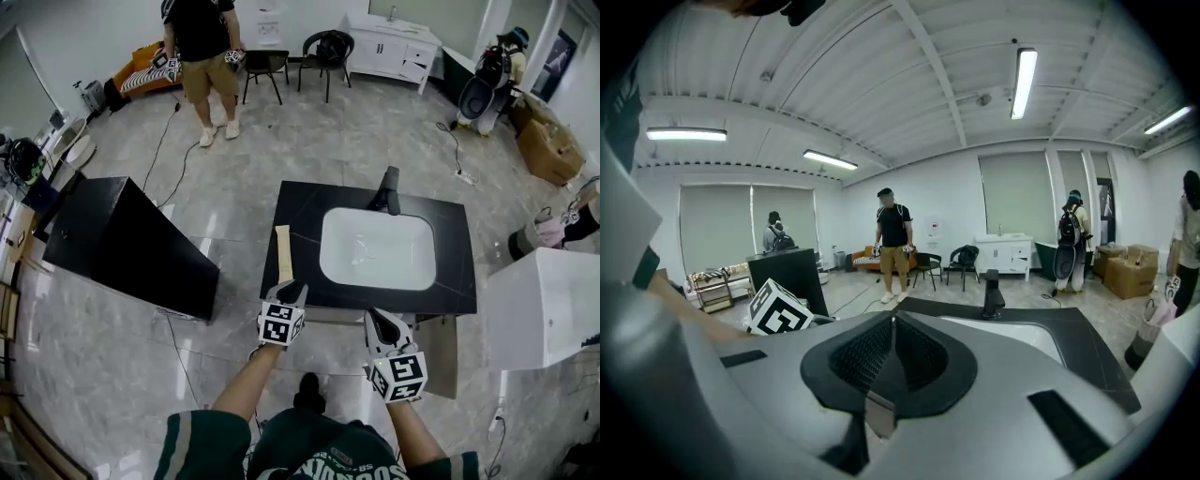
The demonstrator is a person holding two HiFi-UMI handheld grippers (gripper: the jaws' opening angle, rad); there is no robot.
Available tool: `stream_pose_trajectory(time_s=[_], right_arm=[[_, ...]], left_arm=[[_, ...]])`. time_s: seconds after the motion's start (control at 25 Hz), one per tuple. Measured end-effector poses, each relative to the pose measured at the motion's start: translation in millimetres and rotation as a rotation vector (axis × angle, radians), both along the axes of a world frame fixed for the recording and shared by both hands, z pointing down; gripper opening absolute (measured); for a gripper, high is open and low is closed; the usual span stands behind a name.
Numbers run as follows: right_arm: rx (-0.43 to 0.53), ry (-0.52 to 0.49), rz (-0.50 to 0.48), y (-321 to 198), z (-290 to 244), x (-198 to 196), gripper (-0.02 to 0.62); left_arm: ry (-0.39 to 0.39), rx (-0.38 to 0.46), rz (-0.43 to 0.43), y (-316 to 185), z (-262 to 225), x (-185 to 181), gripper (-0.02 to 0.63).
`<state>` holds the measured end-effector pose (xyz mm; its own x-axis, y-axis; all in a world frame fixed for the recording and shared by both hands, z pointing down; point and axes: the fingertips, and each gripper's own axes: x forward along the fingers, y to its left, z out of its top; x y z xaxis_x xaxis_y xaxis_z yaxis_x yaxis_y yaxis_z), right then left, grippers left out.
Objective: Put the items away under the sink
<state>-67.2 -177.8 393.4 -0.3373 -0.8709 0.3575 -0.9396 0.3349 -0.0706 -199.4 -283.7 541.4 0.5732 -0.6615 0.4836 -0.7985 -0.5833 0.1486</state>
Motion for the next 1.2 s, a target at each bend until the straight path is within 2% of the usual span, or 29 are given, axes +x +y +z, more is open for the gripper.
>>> stream_pose_trajectory(time_s=[0.24,0.84,1.12,1.2], right_arm=[[-0.033,0.007,0.011,-13.1,16.4,-3.1,0.043],[-0.133,0.038,0.053,-16.3,46.6,12.3,0.044],[-0.167,0.041,0.073,-10.6,57.9,23.0,0.043],[-0.171,0.041,0.072,-10.0,59.5,23.3,0.043]], left_arm=[[-0.015,-0.067,-0.075,-28.4,37.8,-24.4,0.107],[-0.078,-0.201,-0.183,-71.6,124.1,-46.8,0.107],[-0.125,-0.209,-0.212,-73.5,146.3,-51.6,0.107],[-0.135,-0.206,-0.223,-74.5,147.8,-54.2,0.081]])
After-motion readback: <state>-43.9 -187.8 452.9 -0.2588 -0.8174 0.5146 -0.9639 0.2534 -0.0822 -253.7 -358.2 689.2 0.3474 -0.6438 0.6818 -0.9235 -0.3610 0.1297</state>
